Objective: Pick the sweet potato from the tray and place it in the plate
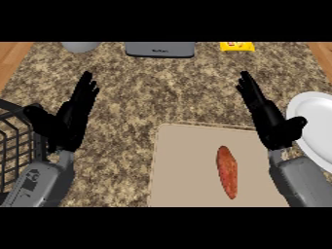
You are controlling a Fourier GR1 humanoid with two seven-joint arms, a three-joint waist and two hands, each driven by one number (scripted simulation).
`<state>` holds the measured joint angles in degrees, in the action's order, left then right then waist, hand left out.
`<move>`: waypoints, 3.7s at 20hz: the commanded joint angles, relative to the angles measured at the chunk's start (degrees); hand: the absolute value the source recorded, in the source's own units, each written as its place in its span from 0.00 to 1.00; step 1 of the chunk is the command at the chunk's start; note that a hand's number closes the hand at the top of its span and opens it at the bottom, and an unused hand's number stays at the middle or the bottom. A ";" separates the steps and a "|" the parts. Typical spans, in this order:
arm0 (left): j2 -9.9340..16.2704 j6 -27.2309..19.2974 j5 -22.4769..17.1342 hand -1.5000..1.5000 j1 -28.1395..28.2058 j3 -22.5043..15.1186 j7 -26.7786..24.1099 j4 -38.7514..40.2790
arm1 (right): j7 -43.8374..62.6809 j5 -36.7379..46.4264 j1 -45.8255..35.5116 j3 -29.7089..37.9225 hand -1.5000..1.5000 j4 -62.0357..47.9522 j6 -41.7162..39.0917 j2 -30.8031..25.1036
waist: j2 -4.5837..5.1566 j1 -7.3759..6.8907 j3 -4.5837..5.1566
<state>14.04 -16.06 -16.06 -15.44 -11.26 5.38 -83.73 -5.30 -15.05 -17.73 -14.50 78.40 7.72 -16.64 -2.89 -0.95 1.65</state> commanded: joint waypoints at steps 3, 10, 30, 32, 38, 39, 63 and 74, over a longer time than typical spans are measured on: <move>-0.23 -0.88 0.98 0.50 5.22 -1.31 3.32 1.97 | 2.98 -3.49 -6.67 6.45 1.00 3.88 -6.90 -8.12 | 2.82 0.83 -1.64; -0.19 3.02 -0.96 0.50 13.20 -3.27 4.16 5.05 | -5.99 7.59 0.29 14.08 0.00 -3.93 4.41 -15.77 | 2.96 1.41 -1.70; -1.32 6.01 1.32 0.50 16.47 -2.28 3.50 3.46 | 9.56 16.37 9.88 4.03 0.00 18.55 -17.85 -29.24 | 2.80 1.04 -1.53; -0.34 5.41 1.12 0.50 16.72 -1.52 6.32 0.05 | 14.86 17.89 9.03 3.35 0.00 21.39 -18.22 -29.00 | 2.75 0.84 -1.59; -3.15 3.92 4.10 0.50 14.33 -2.21 7.61 1.57 | 23.38 24.11 9.21 -0.39 0.00 25.55 -20.23 -23.95 | 2.84 0.99 -1.64; -2.64 5.19 3.29 0.50 17.00 -1.85 6.70 -0.21 | 24.02 26.89 10.69 -1.77 0.00 26.86 -19.20 -22.64 | 2.82 0.92 -1.64; -5.19 8.89 6.81 0.50 15.05 3.64 10.32 -0.10 | 31.94 53.62 13.94 -10.70 0.00 21.35 -21.65 -2.88 | 2.83 0.86 -1.66; -7.95 11.83 8.64 0.50 17.85 5.37 3.72 4.06 | 22.61 59.90 13.46 -7.81 0.00 8.74 -20.05 1.93 | 2.90 0.78 -1.66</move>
<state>7.58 -3.88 -8.24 0.16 -5.54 10.95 -79.74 22.36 41.42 -5.83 -21.30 92.73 -16.19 -15.89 -0.03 -0.08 0.00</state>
